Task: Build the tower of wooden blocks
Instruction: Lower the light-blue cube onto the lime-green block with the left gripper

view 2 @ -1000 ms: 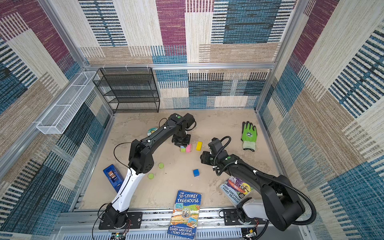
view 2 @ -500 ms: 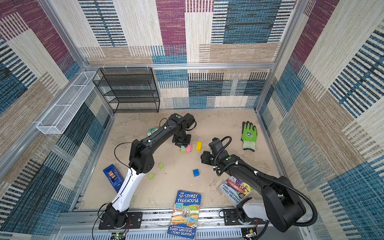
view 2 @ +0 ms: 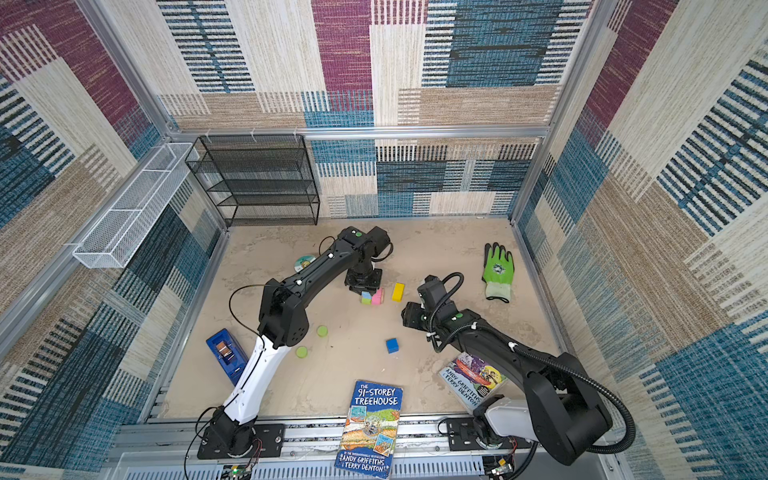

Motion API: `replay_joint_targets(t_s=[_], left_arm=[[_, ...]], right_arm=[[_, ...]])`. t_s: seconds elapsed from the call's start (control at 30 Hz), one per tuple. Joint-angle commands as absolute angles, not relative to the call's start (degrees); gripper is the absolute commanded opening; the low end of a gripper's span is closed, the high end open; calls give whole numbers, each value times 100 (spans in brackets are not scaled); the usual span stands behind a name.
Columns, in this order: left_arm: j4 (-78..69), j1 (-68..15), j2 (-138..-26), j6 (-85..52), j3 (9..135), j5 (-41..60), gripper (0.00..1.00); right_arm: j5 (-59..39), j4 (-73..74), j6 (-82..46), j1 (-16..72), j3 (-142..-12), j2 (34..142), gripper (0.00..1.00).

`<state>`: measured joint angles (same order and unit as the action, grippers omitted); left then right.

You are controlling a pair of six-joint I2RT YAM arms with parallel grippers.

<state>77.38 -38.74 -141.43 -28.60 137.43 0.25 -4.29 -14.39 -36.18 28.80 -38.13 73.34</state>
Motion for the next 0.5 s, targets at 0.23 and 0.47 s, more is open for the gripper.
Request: replay_joint_targets(t_s=[0.23,0.47], left_arm=[[7825,-3867,-14200,-2980,13824,-69,35],[7820,-3867,-14195,-2988,13815,-130,34]], right_arm=[[-310,-1358,-3687,2856,-3806,7265,60],[-317,-1345,-3674,2849,-3797,7266,60]])
